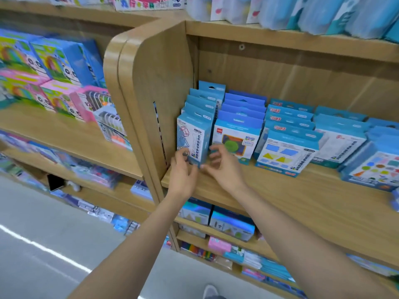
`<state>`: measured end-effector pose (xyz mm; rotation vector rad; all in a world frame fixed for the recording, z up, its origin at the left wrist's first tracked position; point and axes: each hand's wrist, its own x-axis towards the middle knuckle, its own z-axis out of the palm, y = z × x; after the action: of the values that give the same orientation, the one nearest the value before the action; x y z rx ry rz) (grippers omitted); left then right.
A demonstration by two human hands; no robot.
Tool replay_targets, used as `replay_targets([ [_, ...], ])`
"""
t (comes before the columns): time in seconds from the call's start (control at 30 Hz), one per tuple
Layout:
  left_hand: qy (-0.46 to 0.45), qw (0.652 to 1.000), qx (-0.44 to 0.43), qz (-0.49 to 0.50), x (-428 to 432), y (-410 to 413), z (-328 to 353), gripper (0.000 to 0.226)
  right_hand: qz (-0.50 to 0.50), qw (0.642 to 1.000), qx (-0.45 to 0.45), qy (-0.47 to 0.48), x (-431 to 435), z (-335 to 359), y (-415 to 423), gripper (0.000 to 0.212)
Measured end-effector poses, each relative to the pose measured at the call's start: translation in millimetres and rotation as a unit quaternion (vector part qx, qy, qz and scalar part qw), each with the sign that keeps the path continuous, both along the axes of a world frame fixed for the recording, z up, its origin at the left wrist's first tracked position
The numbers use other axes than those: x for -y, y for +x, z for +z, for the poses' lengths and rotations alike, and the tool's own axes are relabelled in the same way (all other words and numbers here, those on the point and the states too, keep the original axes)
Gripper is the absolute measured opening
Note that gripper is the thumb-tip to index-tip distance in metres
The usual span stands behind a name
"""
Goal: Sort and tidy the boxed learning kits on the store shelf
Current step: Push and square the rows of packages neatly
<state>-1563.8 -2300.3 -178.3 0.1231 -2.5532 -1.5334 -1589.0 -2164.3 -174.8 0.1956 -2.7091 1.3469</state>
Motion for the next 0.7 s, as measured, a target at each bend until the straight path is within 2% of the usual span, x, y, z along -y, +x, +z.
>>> replay_targets([
  [0.1, -0.01, 0.999, -0.024, 0.024, 3, -7, -4, 0.041, -0.021, 0.999, -0.036, 0.024, 9, -6, -14, 0.049],
  [0.2, -0.013, 0.999, -0.04, 0.017, 4, -11, -9, 0.045, -0.036, 0.994, -0.073, 0.067, 11, -10, -24, 0.043],
  [0.37, -0.048, 0.998, -0.043, 0.003, 4, -18, -7, 0.053, -0.079, 0.988, -0.09, 0.094, 16, -10, -32, 0.031],
  [0.47, -0.062, 0.997, -0.042, -0.004, 6, -19, -4, 0.055, -0.093, 0.986, -0.077, 0.111, 19, -11, -31, 0.035],
  [0.57, -0.051, 0.998, -0.029, -0.027, 9, -17, -1, 0.056, -0.103, 0.983, -0.058, 0.138, 24, -13, -28, 0.038],
  [0.7, 0.002, 0.999, 0.022, -0.045, 13, -23, 2, 0.058, -0.125, 0.976, -0.059, 0.166, 29, -14, -29, 0.024],
])
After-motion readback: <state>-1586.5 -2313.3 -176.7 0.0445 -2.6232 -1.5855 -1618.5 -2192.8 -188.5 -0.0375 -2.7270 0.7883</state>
